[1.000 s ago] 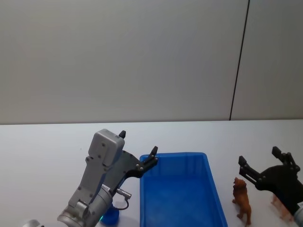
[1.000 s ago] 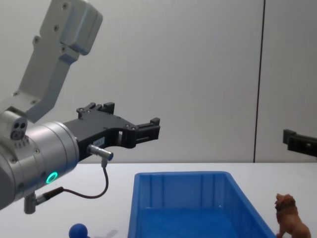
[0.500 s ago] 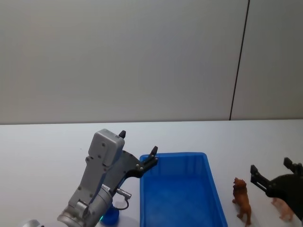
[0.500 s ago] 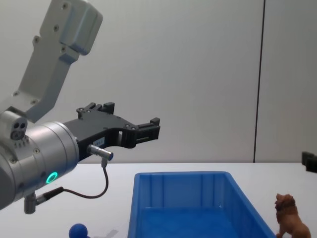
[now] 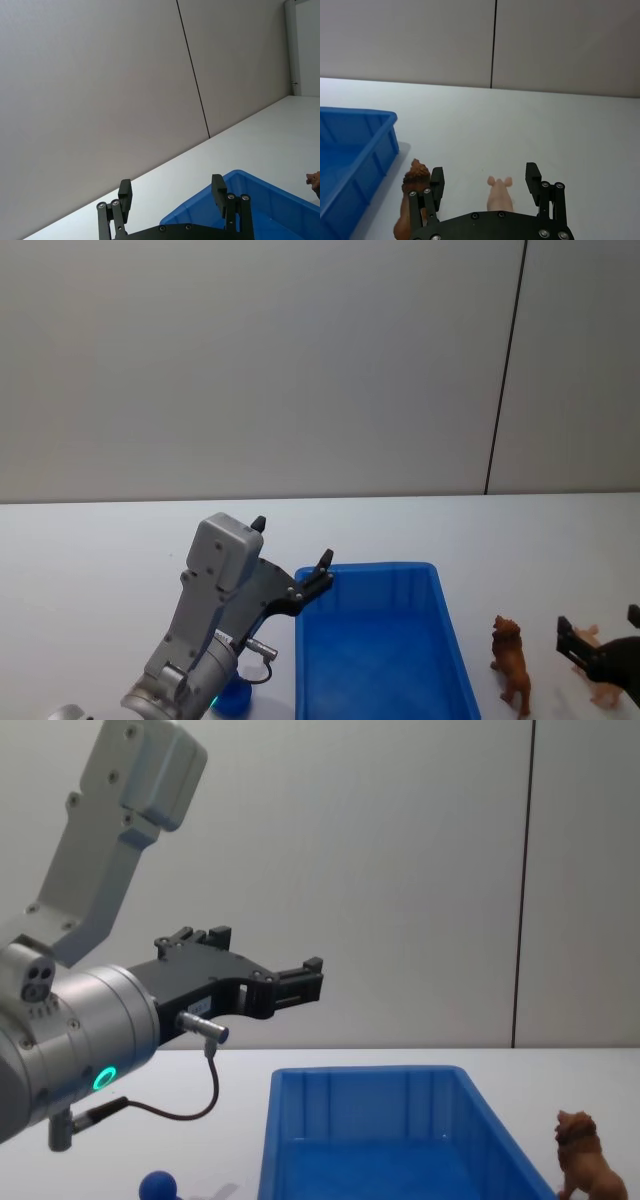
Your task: Pick up the two dolls from the table and place them into the box.
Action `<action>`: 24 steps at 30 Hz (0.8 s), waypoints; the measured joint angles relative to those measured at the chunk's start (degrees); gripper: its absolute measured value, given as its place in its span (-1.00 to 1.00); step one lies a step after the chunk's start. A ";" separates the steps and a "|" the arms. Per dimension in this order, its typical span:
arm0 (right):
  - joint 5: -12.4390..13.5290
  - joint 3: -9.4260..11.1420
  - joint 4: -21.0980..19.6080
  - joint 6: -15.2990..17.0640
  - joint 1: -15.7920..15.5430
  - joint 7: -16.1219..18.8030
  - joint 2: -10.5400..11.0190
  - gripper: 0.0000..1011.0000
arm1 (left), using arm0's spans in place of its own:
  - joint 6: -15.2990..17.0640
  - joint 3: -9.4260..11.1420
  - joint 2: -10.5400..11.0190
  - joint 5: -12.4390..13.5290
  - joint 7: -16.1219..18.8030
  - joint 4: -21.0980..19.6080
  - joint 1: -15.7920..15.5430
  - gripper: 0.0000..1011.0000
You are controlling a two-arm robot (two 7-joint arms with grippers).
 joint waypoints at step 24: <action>0.37 0.60 7.03 1.14 0.75 -0.13 -0.90 0.98 | 0.00 0.00 0.00 0.00 0.00 0.00 0.00 0.98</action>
